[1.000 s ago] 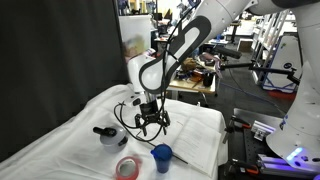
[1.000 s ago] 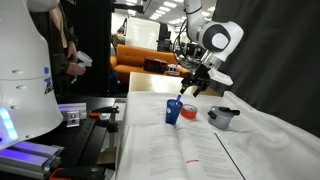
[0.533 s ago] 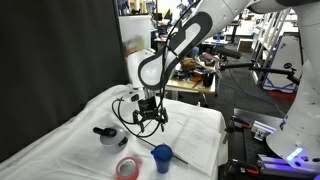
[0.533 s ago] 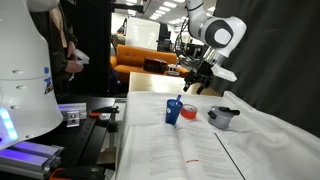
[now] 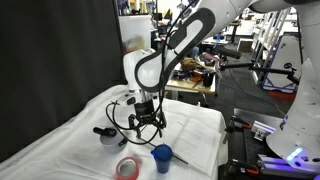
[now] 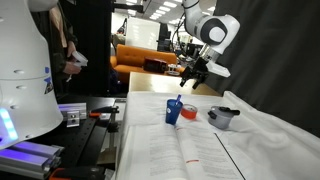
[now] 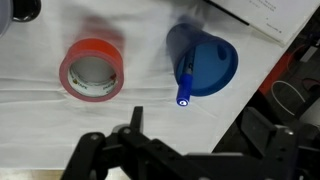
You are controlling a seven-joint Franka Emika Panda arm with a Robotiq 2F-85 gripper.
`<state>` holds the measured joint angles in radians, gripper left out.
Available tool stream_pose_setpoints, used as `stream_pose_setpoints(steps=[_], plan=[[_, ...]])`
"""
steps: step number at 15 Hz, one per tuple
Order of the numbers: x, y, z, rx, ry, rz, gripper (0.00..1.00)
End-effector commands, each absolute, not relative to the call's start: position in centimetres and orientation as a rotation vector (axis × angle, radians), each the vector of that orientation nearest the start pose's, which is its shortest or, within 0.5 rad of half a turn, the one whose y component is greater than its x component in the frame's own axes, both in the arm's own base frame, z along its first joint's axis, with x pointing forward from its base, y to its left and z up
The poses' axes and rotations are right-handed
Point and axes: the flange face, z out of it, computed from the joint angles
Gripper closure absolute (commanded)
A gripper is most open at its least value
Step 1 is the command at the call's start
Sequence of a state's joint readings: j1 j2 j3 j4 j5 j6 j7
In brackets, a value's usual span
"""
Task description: Take the marker out of the cup and put it on the book
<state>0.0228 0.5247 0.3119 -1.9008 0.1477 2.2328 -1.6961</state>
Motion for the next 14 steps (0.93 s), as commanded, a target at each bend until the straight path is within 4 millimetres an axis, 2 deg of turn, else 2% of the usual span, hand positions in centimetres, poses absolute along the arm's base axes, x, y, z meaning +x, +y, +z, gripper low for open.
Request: stream_pose_setpoints(steps=[1,4,8,11,14], plan=[[57.7,20.3,22.8,2.01,2.839,0.086,0.0],[57.4,20.9,22.3,2.022,2.843,0.093,0.0],[57.6,20.4,20.7,2.056,2.826,0.091,0.0],[57.9,19.8,18.8,2.071,2.824,0.083,0.0],[58.2,20.1,17.0,2.073,2.833,0.103,0.0]])
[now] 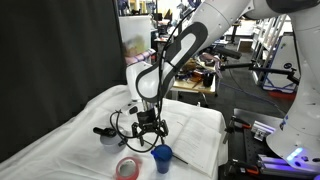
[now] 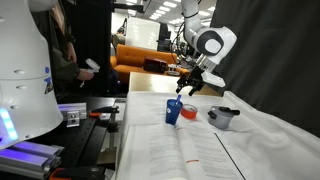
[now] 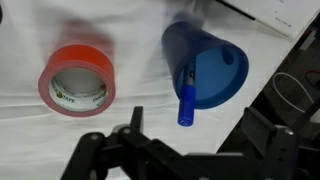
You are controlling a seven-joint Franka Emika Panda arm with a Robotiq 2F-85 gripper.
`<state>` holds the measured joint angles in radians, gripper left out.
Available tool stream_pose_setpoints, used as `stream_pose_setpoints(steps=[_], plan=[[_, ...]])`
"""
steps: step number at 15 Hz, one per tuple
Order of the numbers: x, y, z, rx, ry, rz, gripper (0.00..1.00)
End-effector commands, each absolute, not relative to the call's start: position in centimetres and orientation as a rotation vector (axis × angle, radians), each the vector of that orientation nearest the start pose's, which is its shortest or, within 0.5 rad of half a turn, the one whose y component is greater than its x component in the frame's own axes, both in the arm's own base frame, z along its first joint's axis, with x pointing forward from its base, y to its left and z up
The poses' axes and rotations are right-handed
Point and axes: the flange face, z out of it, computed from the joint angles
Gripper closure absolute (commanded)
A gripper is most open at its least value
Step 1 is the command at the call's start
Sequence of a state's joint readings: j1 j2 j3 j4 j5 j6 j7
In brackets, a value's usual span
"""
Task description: Take the marker out of the cup and put it on the book
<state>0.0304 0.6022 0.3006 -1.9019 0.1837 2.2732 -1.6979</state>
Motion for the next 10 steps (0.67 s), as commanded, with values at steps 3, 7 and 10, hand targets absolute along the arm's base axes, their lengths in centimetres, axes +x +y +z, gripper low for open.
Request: stream_pose_setpoints(steps=[3,7,10], plan=[[58.8,20.8,16.1,2.044,2.857,0.133,0.0],[59.1,21.5,16.2,2.046,2.865,0.151,0.0],[58.8,21.8,16.5,2.052,2.87,0.147,0.0]])
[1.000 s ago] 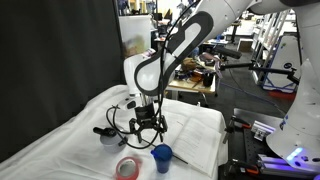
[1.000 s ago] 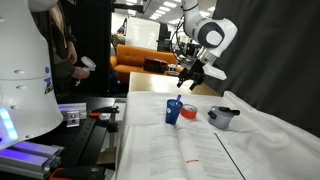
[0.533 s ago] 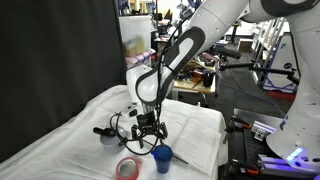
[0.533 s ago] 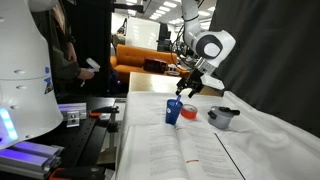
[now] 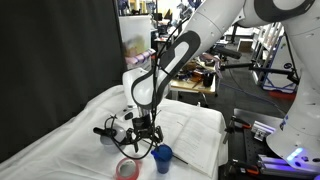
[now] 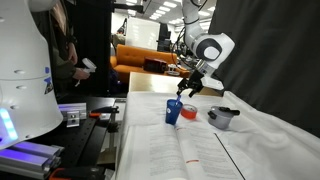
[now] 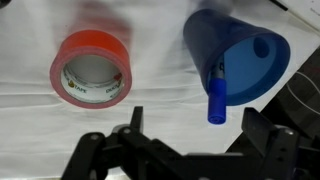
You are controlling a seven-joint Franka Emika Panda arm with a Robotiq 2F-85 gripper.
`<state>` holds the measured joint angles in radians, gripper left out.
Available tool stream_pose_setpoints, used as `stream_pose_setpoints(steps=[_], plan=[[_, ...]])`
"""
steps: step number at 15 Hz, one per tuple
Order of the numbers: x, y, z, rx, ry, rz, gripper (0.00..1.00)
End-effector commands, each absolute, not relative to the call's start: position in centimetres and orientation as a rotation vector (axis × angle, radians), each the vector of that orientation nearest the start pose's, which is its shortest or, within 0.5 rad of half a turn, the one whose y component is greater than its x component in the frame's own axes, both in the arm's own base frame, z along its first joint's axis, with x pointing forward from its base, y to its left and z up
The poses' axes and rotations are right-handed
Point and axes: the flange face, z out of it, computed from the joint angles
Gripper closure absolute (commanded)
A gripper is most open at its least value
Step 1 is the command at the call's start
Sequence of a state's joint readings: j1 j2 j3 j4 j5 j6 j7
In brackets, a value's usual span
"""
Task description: Take the marker out of the cup and put it on the book
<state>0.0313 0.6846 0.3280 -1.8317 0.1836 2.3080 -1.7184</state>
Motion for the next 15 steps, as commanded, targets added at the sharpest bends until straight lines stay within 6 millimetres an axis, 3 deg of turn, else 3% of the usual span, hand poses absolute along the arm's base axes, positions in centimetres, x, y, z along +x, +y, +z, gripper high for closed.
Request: stream_pose_setpoints(steps=[1,15], plan=[[58.6,21.9,16.7,2.054,2.872,0.144,0.0],[56.6,20.8,17.4,2.094,2.873,0.047,0.0]])
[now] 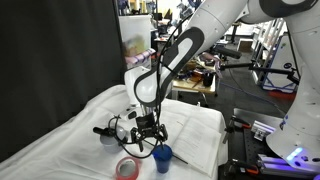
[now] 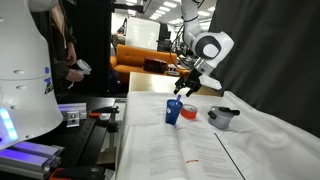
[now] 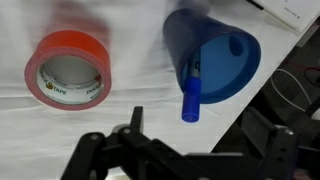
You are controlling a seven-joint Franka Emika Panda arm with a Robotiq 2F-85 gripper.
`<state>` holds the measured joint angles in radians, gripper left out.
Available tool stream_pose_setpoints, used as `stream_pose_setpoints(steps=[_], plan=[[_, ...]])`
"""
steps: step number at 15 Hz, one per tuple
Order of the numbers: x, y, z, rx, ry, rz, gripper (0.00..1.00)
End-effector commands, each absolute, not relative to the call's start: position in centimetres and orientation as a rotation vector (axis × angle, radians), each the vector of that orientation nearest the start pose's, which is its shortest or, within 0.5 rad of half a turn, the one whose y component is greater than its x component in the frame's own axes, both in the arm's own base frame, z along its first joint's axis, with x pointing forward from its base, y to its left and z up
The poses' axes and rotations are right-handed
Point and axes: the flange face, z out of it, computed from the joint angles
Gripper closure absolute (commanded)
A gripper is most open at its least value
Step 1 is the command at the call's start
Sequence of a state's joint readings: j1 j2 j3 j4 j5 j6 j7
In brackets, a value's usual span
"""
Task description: Take the marker out of the cup and put it on the book
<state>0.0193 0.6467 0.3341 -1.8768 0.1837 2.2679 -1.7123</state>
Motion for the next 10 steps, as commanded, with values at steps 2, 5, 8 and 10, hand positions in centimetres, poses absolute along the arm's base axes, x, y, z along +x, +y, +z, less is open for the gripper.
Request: stream_pose_setpoints(steps=[2,5,8,10], plan=[[56.48,20.9,17.35,2.09,2.878,0.045,0.0],[56.42,20.88,17.08,2.086,2.884,0.045,0.0],[56.3,20.84,16.72,2.077,2.895,0.045,0.0],[56.29,20.79,16.49,2.079,2.897,0.044,0.0]])
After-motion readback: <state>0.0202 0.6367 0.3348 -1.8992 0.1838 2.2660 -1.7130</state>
